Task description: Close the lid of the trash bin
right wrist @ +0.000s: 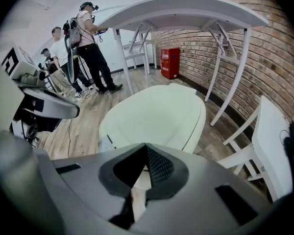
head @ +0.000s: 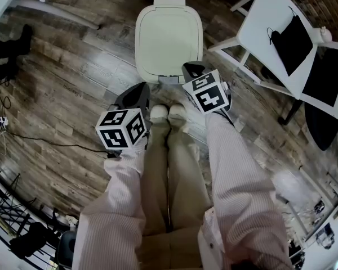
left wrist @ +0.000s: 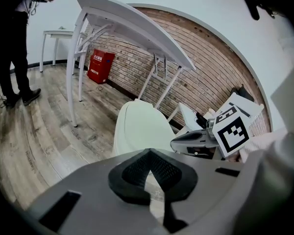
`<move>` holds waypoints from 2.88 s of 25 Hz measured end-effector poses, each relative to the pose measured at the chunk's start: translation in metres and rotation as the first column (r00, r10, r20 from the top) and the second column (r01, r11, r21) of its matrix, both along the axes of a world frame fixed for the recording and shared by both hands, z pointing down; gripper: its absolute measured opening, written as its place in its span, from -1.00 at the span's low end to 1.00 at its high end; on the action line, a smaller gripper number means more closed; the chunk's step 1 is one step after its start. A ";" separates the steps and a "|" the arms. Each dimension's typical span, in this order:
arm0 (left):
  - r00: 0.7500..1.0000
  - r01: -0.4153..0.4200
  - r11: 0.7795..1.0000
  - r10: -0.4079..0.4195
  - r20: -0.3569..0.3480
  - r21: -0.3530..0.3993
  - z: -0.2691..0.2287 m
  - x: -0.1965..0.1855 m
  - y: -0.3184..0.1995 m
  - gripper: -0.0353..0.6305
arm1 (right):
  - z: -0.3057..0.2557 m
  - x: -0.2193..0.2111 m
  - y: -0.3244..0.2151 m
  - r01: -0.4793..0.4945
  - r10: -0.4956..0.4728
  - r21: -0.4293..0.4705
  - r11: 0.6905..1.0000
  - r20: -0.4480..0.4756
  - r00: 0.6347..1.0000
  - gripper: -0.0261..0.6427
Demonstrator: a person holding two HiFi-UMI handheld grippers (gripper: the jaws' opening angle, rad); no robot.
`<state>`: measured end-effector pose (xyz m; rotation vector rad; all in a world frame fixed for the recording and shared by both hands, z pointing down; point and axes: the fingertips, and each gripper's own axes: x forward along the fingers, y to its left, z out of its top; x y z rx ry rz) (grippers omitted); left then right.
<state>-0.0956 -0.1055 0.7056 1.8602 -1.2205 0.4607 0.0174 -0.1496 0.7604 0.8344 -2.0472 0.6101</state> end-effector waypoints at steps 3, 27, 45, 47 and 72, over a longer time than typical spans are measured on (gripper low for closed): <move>1.000 0.001 1.000 -0.001 -0.003 0.002 -0.001 0.002 -0.003 -0.91 | 0.001 0.000 0.000 0.004 -0.004 -0.009 1.000 -0.027 1.000 -0.91; 1.000 0.002 1.000 -0.002 -0.012 0.014 -0.031 -0.001 -0.005 -0.91 | -0.024 -0.001 0.007 -0.035 0.035 -0.008 0.999 0.055 0.998 -0.91; 0.998 -0.053 0.986 0.058 -0.028 0.157 -0.167 -0.008 -0.007 -0.91 | -0.191 -0.008 0.021 -0.164 0.118 0.128 0.978 0.305 0.945 -0.91; 0.998 -0.061 0.983 0.066 -0.022 0.174 -0.184 -0.009 -0.006 -0.91 | -0.213 -0.010 0.023 -0.168 0.113 0.142 0.975 0.334 0.936 -0.91; 0.998 -0.056 0.846 0.056 0.016 0.529 -0.411 -0.021 -0.033 -0.91 | -0.458 0.020 0.006 -0.352 0.090 0.385 0.853 0.556 0.826 -0.91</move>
